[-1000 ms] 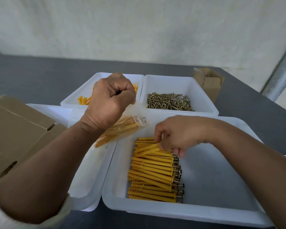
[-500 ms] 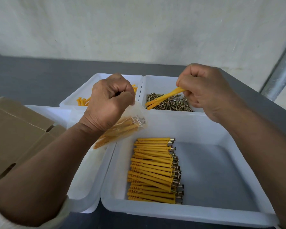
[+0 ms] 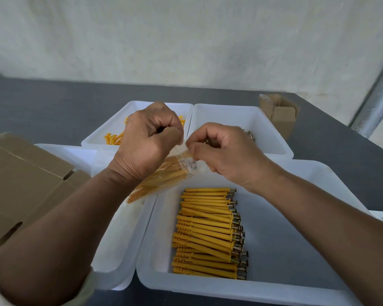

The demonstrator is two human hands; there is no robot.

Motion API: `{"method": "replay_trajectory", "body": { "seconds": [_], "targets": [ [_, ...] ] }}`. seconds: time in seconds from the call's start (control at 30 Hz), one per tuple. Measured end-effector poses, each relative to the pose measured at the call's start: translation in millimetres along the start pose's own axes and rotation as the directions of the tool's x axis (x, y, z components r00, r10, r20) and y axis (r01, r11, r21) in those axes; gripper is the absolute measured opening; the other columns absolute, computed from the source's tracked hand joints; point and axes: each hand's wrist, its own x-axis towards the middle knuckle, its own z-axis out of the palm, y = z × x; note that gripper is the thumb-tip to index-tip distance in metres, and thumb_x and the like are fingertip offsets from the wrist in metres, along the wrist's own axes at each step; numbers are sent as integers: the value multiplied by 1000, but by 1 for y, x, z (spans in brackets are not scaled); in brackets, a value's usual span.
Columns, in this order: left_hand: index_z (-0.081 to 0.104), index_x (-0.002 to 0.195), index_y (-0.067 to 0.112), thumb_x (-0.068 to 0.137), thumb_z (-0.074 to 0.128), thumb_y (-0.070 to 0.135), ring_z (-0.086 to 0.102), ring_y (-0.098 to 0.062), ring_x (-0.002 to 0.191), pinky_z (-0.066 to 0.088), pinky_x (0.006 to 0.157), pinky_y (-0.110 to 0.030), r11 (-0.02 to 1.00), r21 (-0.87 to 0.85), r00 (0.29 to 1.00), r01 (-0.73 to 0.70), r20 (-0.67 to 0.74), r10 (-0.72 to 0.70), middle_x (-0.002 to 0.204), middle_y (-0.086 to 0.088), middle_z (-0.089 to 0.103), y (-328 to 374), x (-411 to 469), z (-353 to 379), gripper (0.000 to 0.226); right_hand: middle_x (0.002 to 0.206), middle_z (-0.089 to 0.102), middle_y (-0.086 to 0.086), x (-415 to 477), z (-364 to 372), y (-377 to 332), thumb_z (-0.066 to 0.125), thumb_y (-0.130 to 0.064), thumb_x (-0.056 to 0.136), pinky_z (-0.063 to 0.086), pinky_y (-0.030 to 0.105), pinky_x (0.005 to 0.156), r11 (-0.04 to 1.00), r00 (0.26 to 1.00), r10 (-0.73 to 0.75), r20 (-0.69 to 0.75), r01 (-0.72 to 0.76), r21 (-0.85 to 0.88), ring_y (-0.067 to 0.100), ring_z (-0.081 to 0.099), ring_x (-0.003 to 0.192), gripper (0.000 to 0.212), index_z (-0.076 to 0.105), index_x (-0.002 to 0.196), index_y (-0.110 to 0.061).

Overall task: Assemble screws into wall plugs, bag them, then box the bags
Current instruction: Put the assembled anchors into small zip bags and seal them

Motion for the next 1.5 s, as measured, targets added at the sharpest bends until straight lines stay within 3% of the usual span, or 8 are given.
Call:
{"method": "replay_trajectory", "body": {
  "seconds": [0.17,0.3,0.5,0.77,0.93,1.1,1.23,1.5],
  "targets": [
    [59,56,6,65,48,4,53,-25,69,42,61,-35,999,24,999,-39,10,39,67,-8,56,-1,0,1,15,71,67,-5,-2,10,2,70,-19,88,42,19,49,999,999,-26,46,27,-19,2,48,43,14,70,82,-31],
    [58,54,14,64,47,4,53,-25,70,43,62,-35,999,18,999,-45,11,45,67,-9,56,0,0,2,17,56,61,-16,-3,13,2,67,-27,91,43,17,49,999,998,-19,61,22,-49,2,49,41,15,69,85,-40],
    [57,56,11,65,48,5,52,-16,67,41,62,-29,1000,1,1000,-19,0,19,67,-4,55,-2,0,0,15,43,54,-1,-4,6,-3,51,-30,101,41,16,41,998,989,46,144,-41,-38,5,51,34,21,70,92,-35],
    [58,54,15,65,49,7,50,-9,63,37,59,-23,1000,-10,1000,-11,-4,10,66,-2,55,-4,1,0,16,85,72,-7,2,-12,5,49,-19,95,53,24,46,961,981,195,-15,-194,-199,8,67,54,25,72,89,-26],
    [58,54,14,64,50,7,50,-12,63,36,60,-25,1000,-28,1000,5,-1,-5,67,-5,55,-5,1,1,15,98,69,-3,-2,-16,13,49,-30,97,60,33,70,739,884,389,260,-130,-662,16,71,71,18,66,102,-26],
    [58,54,17,65,50,7,51,-12,64,37,60,-24,1000,-29,1000,-3,3,3,68,-5,55,-3,1,1,17,106,68,2,-8,-9,18,55,-43,95,57,38,83,579,698,575,427,21,-815,20,68,93,32,63,118,-24],
    [58,53,17,63,50,9,51,-13,65,37,60,-25,1000,-28,1000,13,-1,-13,68,-6,55,-3,1,1,15,113,63,3,-9,-4,26,58,-44,94,58,33,78,559,602,637,481,69,-827,23,67,97,39,63,122,-18],
    [58,53,17,64,50,9,50,-9,63,36,57,-20,1000,-29,1000,11,6,-11,68,-4,55,-3,0,0,16,85,54,-4,-10,0,30,57,-41,96,46,22,53,565,586,665,462,9,-825,23,68,89,36,65,118,-15]
  ]
}}
